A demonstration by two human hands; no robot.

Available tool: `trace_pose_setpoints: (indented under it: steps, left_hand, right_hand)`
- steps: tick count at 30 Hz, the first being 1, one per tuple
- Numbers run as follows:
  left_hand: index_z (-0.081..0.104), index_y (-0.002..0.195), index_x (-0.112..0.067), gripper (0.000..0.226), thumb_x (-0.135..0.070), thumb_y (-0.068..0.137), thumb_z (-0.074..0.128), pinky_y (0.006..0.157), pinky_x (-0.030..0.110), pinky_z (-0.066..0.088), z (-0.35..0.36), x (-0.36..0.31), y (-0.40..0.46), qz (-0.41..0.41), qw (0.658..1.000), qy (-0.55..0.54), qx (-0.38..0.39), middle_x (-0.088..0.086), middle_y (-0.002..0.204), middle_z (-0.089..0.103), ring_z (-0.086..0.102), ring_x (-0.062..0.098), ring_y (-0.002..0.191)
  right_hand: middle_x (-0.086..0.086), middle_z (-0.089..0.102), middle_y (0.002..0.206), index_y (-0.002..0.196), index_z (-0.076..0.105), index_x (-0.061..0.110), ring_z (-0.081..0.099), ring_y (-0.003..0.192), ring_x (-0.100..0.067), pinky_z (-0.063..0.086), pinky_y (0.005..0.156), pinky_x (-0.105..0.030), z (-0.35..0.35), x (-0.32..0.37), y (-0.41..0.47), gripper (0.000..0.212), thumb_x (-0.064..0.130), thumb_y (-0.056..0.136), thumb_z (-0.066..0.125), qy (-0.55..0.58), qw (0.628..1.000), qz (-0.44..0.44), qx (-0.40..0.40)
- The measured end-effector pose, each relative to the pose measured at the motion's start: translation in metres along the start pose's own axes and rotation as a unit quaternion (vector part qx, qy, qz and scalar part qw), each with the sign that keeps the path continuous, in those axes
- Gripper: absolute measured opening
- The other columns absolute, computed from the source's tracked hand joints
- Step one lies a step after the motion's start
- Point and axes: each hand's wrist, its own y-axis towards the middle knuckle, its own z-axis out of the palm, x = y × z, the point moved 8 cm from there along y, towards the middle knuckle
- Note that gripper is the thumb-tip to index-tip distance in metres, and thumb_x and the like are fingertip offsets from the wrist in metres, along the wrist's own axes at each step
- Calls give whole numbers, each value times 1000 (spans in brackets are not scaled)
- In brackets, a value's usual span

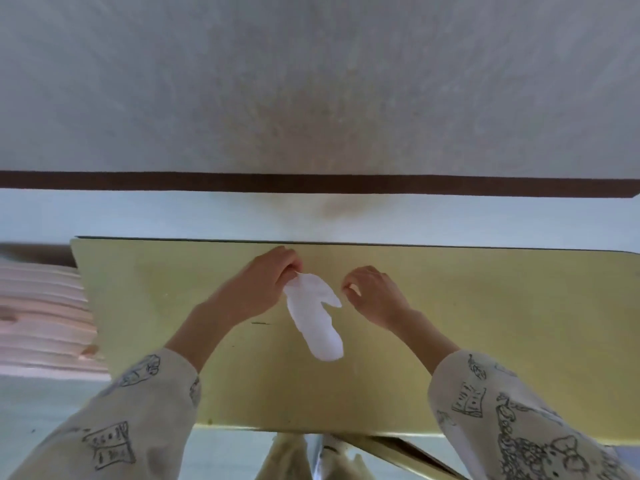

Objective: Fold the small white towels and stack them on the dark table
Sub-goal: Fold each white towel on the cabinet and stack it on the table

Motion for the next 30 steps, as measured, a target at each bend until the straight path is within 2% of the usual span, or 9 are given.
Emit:
trace_pose_setpoints:
  steps: [5,8,14,16,19,22,24,27,30]
  left_hand:
    - [46,90,-23,19,-10,97,34,63,21,37,-21,-17,-15,6,1000,-5,-14,-6,80,53,48,11,70]
    - [48,90,-23,21,-8,96,34,63,15,37,-40,-28,-22,25,999,-15,-45,-4,83,56,50,6,73]
    - [49,87,-29,23,-9,95,42,68,13,42,-67,-36,-32,14,995,-54,-81,-6,88,60,55,4,81]
    - [49,84,-33,25,-10,94,46,66,9,42,-72,-38,-34,8,993,-67,-92,-7,85,60,55,3,78]
    - [52,85,-27,16,-13,93,50,65,5,41,-81,-41,-33,10,991,-55,-122,-14,80,57,54,1,74]
    - [54,87,-20,5,-18,92,54,62,6,39,-87,-39,-31,-6,989,-42,-138,-8,81,58,54,6,73]
    - [55,85,-18,6,-21,89,58,63,7,40,-90,-33,-31,-19,989,-32,-143,-5,81,59,56,9,74]
    - [56,85,-19,7,-23,87,61,63,6,40,-94,-27,-32,-32,989,-19,-144,-8,78,58,55,7,72]
    - [58,86,-20,3,-20,87,61,62,6,40,-89,-20,-32,-33,993,-35,-107,-12,78,58,54,3,73]
  right_hand:
    - [3,53,133,131,47,18,46,125,-15,35,104,-28,-9,37,-11,45,24,88,60,223,974,-8,44]
    - [5,49,135,134,45,23,45,124,-16,37,104,-35,-11,59,-16,54,35,85,64,204,977,-17,59]
    - [8,36,147,144,27,27,35,133,-15,31,109,-43,-25,88,-21,77,58,80,58,170,985,-24,1]
    - [7,44,140,138,34,24,43,126,-15,36,105,-40,-34,97,-20,64,52,85,56,172,984,-22,-45]
    - [5,56,115,118,45,21,55,101,-17,46,90,-36,-46,111,-21,39,44,88,53,164,981,-7,-101]
    - [7,54,100,108,46,20,55,90,-15,48,82,-32,-46,122,-20,41,52,84,55,194,974,21,-119]
    - [7,50,97,104,45,19,53,89,-15,47,81,-30,-44,124,-18,33,45,87,54,177,975,30,-128]
    - [1,51,102,102,48,14,50,88,-15,45,79,-27,-48,115,-17,12,20,93,45,136,977,46,-160]
    - [-3,57,104,105,53,10,49,81,-15,41,73,-25,-54,99,-15,19,13,95,38,105,978,62,-167]
